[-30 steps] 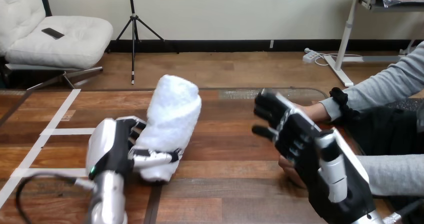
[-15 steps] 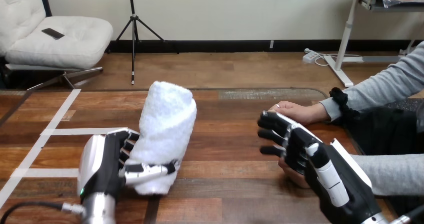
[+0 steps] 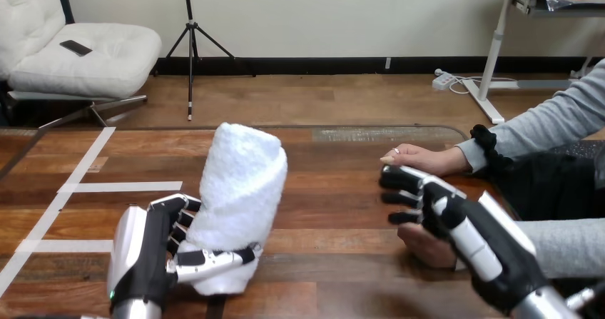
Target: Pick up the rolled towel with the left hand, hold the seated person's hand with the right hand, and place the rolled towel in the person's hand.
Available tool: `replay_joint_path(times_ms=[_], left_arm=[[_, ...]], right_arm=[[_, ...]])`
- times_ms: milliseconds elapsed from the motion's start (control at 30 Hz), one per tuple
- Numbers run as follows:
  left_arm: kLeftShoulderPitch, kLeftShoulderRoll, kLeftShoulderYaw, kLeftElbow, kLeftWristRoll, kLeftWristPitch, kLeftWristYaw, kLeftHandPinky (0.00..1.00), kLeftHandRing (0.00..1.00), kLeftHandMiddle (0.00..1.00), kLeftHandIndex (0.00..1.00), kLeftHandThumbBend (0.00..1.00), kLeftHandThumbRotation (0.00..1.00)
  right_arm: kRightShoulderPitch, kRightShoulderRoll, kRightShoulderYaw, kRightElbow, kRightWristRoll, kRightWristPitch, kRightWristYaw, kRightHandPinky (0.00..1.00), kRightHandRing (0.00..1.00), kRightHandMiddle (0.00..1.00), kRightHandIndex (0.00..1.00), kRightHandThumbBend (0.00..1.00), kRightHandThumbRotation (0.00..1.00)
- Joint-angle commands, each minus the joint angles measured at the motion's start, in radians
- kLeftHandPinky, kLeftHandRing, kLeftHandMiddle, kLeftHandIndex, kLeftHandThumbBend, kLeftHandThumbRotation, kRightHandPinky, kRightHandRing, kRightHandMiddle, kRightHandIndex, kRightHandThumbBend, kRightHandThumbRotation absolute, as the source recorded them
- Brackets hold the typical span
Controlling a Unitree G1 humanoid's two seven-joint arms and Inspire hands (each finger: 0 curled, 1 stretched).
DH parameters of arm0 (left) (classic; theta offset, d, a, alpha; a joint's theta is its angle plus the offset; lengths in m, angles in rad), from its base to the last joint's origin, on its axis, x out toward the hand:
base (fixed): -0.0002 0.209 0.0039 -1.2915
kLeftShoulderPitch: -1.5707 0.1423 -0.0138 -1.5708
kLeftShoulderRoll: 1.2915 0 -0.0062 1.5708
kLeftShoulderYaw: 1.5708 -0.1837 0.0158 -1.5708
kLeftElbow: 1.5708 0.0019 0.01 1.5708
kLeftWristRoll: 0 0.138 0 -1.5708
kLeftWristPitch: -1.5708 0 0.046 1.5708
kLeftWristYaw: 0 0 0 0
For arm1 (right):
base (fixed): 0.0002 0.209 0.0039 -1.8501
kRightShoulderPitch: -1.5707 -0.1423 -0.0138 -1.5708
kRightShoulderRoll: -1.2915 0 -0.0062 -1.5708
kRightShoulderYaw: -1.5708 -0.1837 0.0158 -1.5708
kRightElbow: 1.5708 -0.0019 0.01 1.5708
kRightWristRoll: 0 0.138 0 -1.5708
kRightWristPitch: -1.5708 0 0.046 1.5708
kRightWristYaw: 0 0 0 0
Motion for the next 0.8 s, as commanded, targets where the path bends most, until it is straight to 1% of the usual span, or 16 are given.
replay_joint_path(times_ms=[0, 200, 300, 433, 600, 767], left_arm=[[-0.051, -0.01, 0.013, -0.192, -0.013, -0.109, -0.005, 0.24, 0.29, 0.36, 0.41, 0.68, 0.0], [-0.03, -0.024, 0.011, -0.226, -0.019, -0.1, -0.027, 0.24, 0.3, 0.36, 0.41, 0.67, 0.0], [-0.02, -0.032, 0.011, -0.242, -0.022, -0.095, -0.037, 0.25, 0.3, 0.37, 0.41, 0.66, 0.0], [-0.015, -0.039, 0.013, -0.249, -0.029, -0.106, -0.047, 0.25, 0.31, 0.37, 0.41, 0.66, 0.0], [-0.01, -0.047, 0.015, -0.264, -0.033, -0.103, -0.059, 0.26, 0.31, 0.37, 0.41, 0.66, 0.0], [-0.001, -0.058, 0.018, -0.279, -0.034, -0.106, -0.064, 0.26, 0.31, 0.37, 0.41, 0.67, 0.0]], right_arm=[[-0.194, -0.038, -0.05, 0.062, -0.005, -0.073, -0.006, 0.79, 0.86, 0.88, 0.86, 0.81, 0.93], [-0.237, -0.061, -0.055, 0.133, -0.014, -0.104, 0.0, 0.8, 0.87, 0.89, 0.86, 0.75, 0.89], [-0.253, -0.071, -0.056, 0.155, -0.025, -0.111, -0.003, 0.8, 0.87, 0.89, 0.86, 0.76, 0.88], [-0.275, -0.086, -0.059, 0.183, -0.04, -0.125, -0.006, 0.81, 0.87, 0.89, 0.87, 0.77, 0.88], [-0.297, -0.095, -0.062, 0.21, -0.041, -0.138, -0.003, 0.83, 0.88, 0.89, 0.87, 0.74, 0.87], [-0.323, -0.101, -0.064, 0.237, -0.058, -0.157, -0.019, 0.83, 0.88, 0.88, 0.87, 0.71, 0.87]])
